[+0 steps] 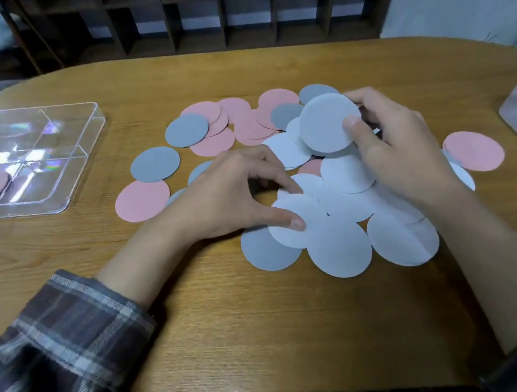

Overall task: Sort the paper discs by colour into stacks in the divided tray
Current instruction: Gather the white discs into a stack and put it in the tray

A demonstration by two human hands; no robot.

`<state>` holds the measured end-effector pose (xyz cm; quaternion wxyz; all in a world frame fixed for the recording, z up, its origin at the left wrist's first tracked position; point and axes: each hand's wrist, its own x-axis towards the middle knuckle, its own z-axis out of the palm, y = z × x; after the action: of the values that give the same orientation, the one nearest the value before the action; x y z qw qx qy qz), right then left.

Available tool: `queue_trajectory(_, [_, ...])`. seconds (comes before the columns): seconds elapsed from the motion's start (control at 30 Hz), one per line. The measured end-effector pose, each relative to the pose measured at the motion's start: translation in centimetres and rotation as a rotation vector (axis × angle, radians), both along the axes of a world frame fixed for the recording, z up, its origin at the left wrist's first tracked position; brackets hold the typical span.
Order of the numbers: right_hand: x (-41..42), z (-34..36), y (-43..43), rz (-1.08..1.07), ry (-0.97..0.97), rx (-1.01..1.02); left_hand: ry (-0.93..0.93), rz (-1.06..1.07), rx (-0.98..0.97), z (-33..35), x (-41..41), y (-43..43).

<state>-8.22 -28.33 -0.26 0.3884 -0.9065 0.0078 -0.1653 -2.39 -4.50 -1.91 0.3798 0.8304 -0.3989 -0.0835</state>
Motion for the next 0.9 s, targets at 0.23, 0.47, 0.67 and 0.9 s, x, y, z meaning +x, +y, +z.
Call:
queue_trajectory(0.23, [0.0, -0.6, 0.9, 0.052, 0.052, -0.028, 0.134, 0.062, -0.143, -0.7, 1.2, 0.8])
queue_trajectory(0.47, [-0.3, -0.4, 1.8, 0.137, 0.05, 0.076, 0.219, 0.239, -0.448, 0.1, 1.4, 1.7])
queue_trajectory(0.67, [-0.1, -0.5, 2.8, 0.208, 0.068, 0.107, 0.151, 0.267, -0.46, 0.0, 1.0, 1.6])
queue_trajectory(0.9, [0.1, -0.7, 2.9, 0.172, 0.051, 0.231, -0.086, 0.369, -0.434, -0.6, 0.9, -0.1])
